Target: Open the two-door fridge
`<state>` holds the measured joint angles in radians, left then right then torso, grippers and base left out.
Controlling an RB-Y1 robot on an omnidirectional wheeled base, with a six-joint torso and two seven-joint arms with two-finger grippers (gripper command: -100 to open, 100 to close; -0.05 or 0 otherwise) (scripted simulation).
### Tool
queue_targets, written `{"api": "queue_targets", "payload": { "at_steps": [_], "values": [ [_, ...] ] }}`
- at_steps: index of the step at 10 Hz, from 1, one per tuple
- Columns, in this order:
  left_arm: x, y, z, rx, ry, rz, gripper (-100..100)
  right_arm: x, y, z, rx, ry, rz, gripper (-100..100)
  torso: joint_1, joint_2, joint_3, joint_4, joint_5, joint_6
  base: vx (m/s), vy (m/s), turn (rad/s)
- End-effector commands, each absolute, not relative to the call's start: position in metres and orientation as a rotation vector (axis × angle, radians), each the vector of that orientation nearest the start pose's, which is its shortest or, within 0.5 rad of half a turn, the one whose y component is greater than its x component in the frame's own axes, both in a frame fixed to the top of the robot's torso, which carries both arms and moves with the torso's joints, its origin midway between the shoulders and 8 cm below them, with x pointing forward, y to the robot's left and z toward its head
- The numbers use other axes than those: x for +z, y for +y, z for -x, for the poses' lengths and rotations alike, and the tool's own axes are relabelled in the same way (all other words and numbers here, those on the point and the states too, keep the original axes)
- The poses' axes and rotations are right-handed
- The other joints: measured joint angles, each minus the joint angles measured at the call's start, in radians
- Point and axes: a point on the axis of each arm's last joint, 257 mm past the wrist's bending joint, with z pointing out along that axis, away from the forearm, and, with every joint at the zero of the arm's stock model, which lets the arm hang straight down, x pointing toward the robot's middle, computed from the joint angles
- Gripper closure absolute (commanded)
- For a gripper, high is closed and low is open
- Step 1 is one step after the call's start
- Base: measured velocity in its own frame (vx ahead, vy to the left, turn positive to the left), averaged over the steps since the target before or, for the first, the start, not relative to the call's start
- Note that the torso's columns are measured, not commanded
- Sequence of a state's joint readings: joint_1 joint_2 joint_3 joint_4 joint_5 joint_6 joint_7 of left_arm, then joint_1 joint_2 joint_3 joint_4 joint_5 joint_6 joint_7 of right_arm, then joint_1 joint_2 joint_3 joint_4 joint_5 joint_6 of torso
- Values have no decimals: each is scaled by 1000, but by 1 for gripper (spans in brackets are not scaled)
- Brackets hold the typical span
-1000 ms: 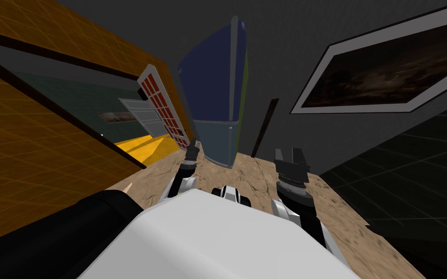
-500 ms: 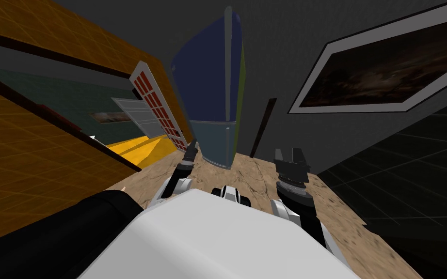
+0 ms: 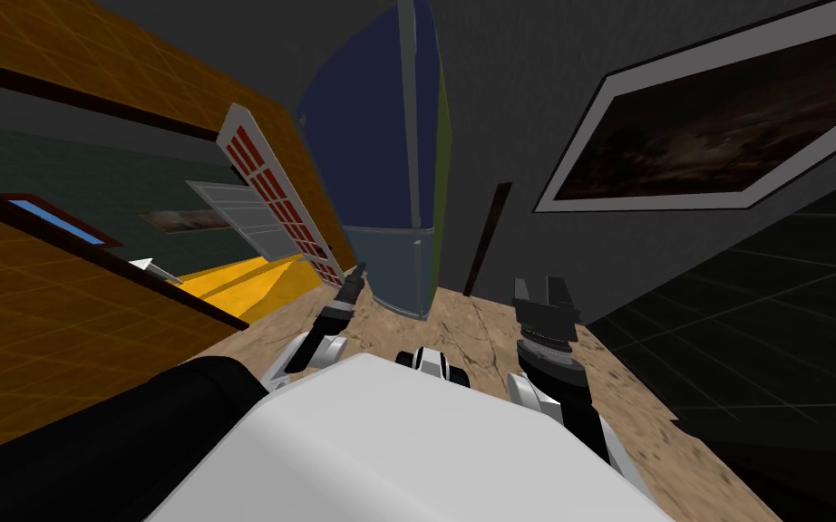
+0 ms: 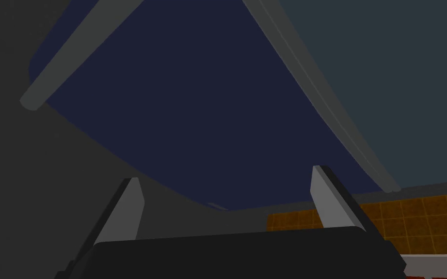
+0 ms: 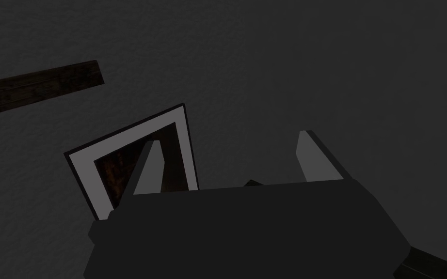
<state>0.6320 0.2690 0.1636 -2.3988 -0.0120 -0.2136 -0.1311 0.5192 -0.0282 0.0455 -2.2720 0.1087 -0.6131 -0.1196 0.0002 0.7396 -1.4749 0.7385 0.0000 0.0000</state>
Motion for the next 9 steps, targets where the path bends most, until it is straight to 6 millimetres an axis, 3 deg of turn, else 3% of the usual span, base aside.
{"api": "queue_targets", "payload": {
  "at_steps": [1,9],
  "values": [
    [-19,335,-347,-832,1092,578,-100,33,-245,-329,1414,620,-546,0,1,-1,0,0,0,0,104,-57,-62],
    [-54,387,-340,-587,1332,577,-100,33,-245,-329,1413,621,-546,0,0,-1,-1,0,0,0,132,-69,-61]
  ]
}}
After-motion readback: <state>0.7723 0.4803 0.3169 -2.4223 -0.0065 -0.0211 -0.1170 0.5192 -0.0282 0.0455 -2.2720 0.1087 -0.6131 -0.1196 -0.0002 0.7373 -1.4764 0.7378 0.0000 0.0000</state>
